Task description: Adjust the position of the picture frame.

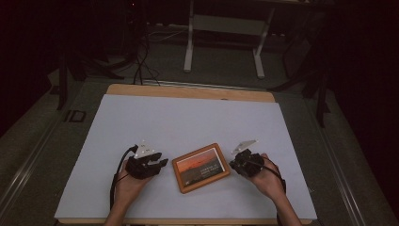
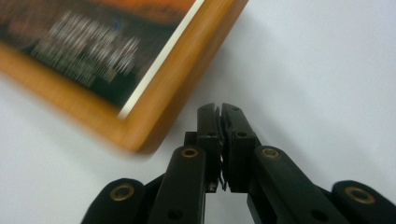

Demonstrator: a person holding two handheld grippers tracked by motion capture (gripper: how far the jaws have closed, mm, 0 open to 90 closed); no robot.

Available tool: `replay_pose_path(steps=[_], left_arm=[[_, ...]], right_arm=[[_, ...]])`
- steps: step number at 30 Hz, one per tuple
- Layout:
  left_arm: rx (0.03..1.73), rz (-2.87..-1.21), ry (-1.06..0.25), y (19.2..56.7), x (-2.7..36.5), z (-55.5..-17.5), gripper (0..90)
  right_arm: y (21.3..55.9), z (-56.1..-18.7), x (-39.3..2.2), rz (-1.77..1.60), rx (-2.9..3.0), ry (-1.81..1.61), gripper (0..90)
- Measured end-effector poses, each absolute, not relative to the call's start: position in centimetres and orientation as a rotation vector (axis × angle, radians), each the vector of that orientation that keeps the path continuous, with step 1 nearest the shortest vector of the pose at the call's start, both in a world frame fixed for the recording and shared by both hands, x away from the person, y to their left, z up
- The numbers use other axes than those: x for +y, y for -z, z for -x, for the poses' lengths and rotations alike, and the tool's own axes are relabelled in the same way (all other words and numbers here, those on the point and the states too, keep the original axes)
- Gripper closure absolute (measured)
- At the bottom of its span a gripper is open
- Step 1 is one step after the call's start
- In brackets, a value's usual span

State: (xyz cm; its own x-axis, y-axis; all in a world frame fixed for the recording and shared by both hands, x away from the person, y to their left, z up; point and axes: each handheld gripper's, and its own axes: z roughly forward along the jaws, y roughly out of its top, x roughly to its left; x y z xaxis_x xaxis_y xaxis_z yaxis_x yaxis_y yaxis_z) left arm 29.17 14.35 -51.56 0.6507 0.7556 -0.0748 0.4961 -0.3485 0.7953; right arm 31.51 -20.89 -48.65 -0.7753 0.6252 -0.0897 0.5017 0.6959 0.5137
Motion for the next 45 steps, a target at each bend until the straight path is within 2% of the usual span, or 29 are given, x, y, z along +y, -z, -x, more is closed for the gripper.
replay_pose_path(steps=[5, 8, 11, 15, 16, 25, 28, 39, 45], left_arm=[[0.915, -2.048, -0.362, 50.9, 12.9, -30.4, 60.7], [0.898, -2.059, -0.373, 50.5, 12.2, -31.3, 63.9], [0.876, -2.074, -0.401, 50.2, 11.4, -32.3, 72.1], [0.824, -2.129, -0.403, 50.2, 9.8, -33.9, 87.8], [0.809, -2.141, -0.397, 50.2, 9.4, -34.4, 88.7], [0.757, -2.287, -0.258, 51.6, 7.3, -37.4, 89.4], [0.741, -2.334, -0.239, 52.0, 7.3, -37.1, 89.7], [0.762, -2.346, -0.216, 52.4, 8.6, -36.2, 89.8], [0.825, -2.293, -0.192, 53.0, 10.5, -34.1, 89.7]], right_arm=[[49.4, -29.1, -21.4, -0.893, 2.682, -0.681, 83.2], [49.9, -28.1, -21.4, -0.884, 2.708, -0.687, 82.5], [50.2, -27.3, -20.9, -0.871, 2.725, -0.712, 84.7], [50.2, -26.7, -19.9, -0.841, 2.719, -0.742, 88.2], [50.2, -26.6, -19.6, -0.84, 2.716, -0.748, 89.3], [50.5, -26.8, -18.7, -0.88, 2.675, -0.749, 90.0], [50.6, -27.1, -18.7, -0.886, 2.67, -0.743, 90.0], [50.7, -28.8, -18.0, -0.943, 2.643, -0.707, 90.0], [49.8, -31.7, -16.3, -0.955, 2.614, -0.649, 90.0]])
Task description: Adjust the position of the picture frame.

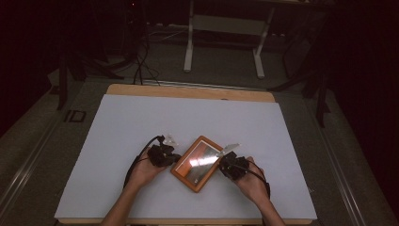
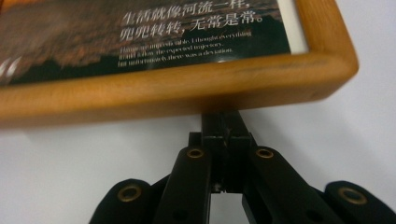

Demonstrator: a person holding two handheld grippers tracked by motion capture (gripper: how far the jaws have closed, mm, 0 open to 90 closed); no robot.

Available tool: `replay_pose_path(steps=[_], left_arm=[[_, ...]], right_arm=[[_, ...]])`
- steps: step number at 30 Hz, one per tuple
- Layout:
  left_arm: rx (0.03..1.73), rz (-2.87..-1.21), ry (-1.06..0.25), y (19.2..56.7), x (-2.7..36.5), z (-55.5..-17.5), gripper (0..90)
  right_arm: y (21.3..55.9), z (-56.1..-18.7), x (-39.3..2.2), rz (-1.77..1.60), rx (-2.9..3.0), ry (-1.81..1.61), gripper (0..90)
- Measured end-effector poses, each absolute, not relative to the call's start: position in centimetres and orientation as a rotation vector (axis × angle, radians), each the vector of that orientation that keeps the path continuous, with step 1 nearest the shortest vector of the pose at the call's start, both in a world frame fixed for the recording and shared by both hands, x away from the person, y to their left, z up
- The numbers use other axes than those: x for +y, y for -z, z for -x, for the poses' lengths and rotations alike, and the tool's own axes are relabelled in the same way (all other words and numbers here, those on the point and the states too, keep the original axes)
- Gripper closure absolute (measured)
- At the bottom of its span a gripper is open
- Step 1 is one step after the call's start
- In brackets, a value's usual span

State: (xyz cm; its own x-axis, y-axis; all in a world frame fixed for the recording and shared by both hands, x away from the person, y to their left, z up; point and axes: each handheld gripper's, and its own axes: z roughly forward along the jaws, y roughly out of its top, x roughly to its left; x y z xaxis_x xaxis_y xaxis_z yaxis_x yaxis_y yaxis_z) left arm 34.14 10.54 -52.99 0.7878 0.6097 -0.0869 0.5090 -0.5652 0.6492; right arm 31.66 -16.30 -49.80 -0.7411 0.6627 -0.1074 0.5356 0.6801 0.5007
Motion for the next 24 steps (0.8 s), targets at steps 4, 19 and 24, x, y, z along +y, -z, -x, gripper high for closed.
replay_pose_path(steps=[4, 19, 24], left_arm=[[0.844, -2.234, -0.196, 52.8, 11.2, -33.1, 89.6], [0.836, -2.22, -0.207, 53.0, 10.6, -32.6, 89.2], [0.834, -2.221, -0.215, 53.0, 10.2, -31.9, 89.3]], right_arm=[[49.5, -33.2, -15.2, -0.976, 2.628, -0.655, 90.0], [49.3, -32.3, -17.2, -1.013, 2.627, -0.585, 90.0], [49.6, -32.5, -17.7, -1.036, 2.62, -0.565, 90.0]])
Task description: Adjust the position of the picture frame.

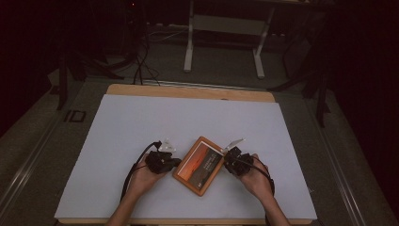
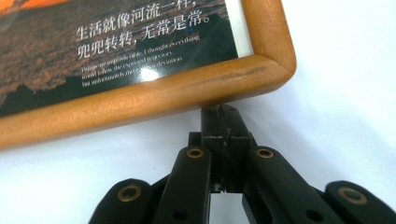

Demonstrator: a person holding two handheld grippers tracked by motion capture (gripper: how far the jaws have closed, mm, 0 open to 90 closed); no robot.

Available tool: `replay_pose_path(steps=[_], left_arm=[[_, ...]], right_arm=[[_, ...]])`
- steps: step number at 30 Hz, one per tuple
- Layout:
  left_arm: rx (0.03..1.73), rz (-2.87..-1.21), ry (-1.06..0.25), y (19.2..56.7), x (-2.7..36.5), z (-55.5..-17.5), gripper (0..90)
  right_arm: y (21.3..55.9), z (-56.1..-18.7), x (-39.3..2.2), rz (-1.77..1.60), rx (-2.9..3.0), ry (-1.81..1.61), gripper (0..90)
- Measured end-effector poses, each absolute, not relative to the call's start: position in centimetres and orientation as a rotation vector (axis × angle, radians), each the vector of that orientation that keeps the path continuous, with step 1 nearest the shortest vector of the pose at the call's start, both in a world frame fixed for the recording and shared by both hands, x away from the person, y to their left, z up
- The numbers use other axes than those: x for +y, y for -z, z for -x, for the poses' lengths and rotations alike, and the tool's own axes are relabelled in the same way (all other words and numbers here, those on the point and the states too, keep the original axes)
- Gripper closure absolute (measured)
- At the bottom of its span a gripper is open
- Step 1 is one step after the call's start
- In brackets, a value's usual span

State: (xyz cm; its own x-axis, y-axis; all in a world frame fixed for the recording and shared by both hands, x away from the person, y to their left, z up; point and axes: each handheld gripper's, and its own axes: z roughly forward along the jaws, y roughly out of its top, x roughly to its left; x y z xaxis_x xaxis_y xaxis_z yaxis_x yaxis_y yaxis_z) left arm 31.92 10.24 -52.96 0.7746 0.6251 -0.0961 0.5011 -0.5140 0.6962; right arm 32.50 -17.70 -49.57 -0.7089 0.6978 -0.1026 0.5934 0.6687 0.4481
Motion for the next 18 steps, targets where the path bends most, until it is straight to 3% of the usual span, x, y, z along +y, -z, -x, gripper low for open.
replay_pose_path(steps=[18], left_arm=[[0.857, -2.207, -0.193, 53.1, 11.3, -29.5, 89.4]], right_arm=[[49.8, -36.4, -13.6, -1.019, 2.588, -0.484, 90.0]])
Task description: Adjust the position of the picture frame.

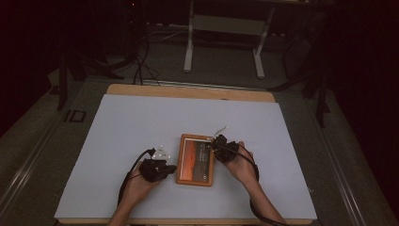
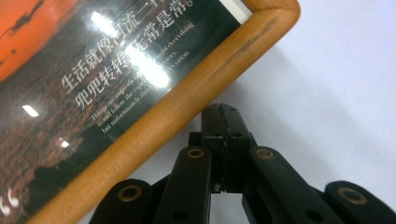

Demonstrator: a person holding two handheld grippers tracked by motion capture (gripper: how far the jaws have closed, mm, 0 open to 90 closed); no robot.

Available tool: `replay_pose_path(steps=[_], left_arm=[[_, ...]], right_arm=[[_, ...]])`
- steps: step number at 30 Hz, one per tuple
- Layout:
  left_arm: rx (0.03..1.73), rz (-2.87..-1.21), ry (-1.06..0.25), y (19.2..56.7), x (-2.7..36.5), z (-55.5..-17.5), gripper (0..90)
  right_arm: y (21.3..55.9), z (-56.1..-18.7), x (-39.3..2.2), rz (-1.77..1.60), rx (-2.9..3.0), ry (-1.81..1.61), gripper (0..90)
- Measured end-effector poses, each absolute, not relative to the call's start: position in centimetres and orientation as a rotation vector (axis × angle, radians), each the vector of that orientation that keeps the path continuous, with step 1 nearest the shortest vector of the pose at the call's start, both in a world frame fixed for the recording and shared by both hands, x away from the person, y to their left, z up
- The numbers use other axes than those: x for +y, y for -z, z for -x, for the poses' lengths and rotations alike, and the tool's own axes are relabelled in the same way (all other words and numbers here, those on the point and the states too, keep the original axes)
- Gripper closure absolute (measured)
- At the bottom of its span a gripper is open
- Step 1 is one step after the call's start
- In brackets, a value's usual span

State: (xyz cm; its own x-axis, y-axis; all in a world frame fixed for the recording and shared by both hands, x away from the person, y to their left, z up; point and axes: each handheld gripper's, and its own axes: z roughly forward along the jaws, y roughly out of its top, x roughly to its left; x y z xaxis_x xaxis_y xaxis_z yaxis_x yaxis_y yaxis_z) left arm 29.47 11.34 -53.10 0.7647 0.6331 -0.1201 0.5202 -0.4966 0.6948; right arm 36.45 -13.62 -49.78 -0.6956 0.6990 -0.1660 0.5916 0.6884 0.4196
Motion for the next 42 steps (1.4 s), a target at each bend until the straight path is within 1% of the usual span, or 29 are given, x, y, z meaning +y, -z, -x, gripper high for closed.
replay_pose_path(steps=[5, 9, 17, 22, 28, 30, 35, 39, 42], left_arm=[[0.796, -2.224, -0.183, 53.2, 10.2, -29.2, 89.3], [0.829, -2.199, -0.198, 53.3, 10.2, -29.5, 89.0], [0.85, -2.128, -0.241, 52.8, 10.5, -29.6, 88.2], [0.889, -2.115, -0.27, 52.9, 10.7, -29.9, 88.2], [0.934, -2.08, -0.276, 53.0, 11.3, -30.4, 88.2], [0.937, -2.071, -0.274, 53.0, 11.5, -30.5, 86.9], [0.955, -2.054, -0.284, 53.0, 11.9, -30.8, 83.8], [0.967, -2.033, -0.295, 52.8, 12.4, -30.8, 80.6], [0.978, -2.022, -0.301, 52.7, 12.8, -30.8, 78.8]], right_arm=[[49.9, -36.7, -14.6, -1.061, 2.589, -0.527, 90.0], [50.1, -36.1, -15.3, -1.072, 2.61, -0.575, 90.0], [50.9, -32.1, -16.4, -1.01, 2.631, -0.619, 90.0], [51.5, -30.0, -16.4, -0.978, 2.647, -0.624, 90.0], [51.4, -29.5, -15.7, -0.94, 2.681, -0.64, 90.0], [51.4, -29.5, -15.6, -0.939, 2.679, -0.651, 90.0], [51.6, -30.1, -16.5, -0.993, 2.671, -0.726, 89.8], [51.4, -30.4, -17.3, -1.016, 2.629, -0.76, 86.7], [51.2, -30.5, -17.6, -1.015, 2.611, -0.79, 86.5]])
